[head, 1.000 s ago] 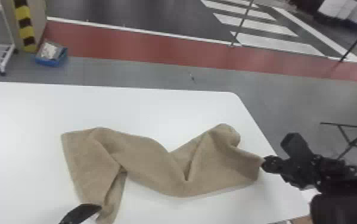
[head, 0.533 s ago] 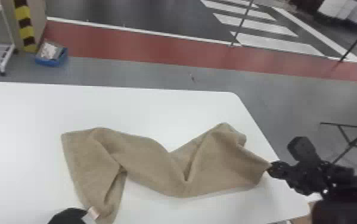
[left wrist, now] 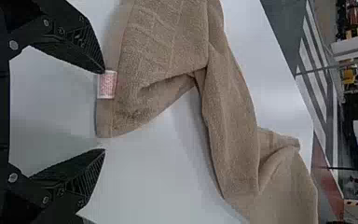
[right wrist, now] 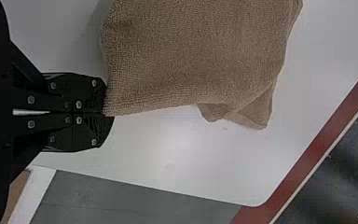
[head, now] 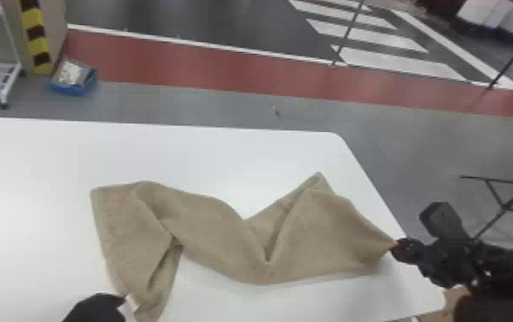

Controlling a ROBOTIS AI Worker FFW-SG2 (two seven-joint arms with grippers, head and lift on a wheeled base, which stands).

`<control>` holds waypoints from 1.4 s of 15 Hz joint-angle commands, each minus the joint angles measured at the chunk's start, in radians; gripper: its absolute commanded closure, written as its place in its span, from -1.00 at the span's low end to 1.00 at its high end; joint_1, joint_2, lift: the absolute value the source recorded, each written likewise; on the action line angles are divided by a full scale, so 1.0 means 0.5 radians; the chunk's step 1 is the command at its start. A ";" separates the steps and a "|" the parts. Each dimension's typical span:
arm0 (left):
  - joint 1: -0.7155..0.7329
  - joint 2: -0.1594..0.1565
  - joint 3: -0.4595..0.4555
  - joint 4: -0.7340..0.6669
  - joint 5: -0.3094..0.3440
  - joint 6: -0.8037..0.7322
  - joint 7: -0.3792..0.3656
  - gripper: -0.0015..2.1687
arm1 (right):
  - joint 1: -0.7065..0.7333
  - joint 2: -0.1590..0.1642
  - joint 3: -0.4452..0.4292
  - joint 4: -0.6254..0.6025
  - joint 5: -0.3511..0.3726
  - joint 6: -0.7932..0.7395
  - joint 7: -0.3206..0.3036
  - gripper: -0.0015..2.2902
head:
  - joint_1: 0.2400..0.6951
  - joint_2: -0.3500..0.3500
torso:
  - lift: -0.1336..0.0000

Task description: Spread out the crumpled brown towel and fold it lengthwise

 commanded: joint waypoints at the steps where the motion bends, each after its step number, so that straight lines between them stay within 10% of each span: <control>1: 0.030 -0.001 -0.013 -0.086 0.000 0.015 0.010 -0.69 | -0.003 0.003 0.007 -0.002 0.008 0.006 0.001 0.14 | 1.00 -1.00 | -0.86; 21: -0.081 -0.114 -0.170 0.049 -0.071 0.034 0.053 -0.56 | 0.049 0.049 0.025 -0.137 -0.005 0.104 0.023 0.12 | 1.00 -1.00 | -0.86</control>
